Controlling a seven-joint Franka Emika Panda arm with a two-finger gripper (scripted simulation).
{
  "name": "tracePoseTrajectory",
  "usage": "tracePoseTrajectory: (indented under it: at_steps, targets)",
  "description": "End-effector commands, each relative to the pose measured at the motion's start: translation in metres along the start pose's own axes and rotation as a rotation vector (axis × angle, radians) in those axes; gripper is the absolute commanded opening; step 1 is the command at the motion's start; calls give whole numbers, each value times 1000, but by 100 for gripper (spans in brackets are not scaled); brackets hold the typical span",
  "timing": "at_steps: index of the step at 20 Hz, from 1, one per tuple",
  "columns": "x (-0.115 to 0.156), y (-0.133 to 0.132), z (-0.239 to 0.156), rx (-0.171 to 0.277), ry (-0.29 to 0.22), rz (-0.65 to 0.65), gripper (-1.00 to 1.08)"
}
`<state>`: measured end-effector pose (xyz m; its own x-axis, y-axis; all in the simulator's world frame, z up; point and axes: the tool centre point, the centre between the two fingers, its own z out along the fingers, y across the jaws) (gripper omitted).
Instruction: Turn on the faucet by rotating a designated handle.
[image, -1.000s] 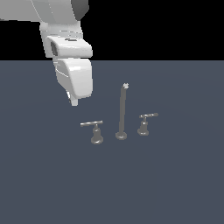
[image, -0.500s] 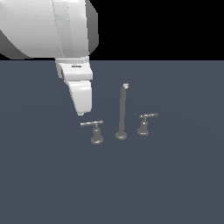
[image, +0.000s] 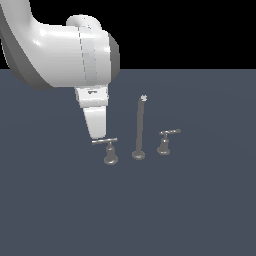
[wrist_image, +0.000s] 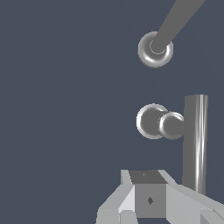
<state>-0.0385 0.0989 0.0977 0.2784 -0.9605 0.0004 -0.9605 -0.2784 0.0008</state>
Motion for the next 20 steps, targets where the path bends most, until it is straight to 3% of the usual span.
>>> tracePoseTrajectory:
  at_steps: [1,16,20]
  targets:
    - [3,-4,6,0,1,23,-100]
    - [5,-7,9,1,0,35,-100]
    - [-3,6,9,1,0,35,-100]
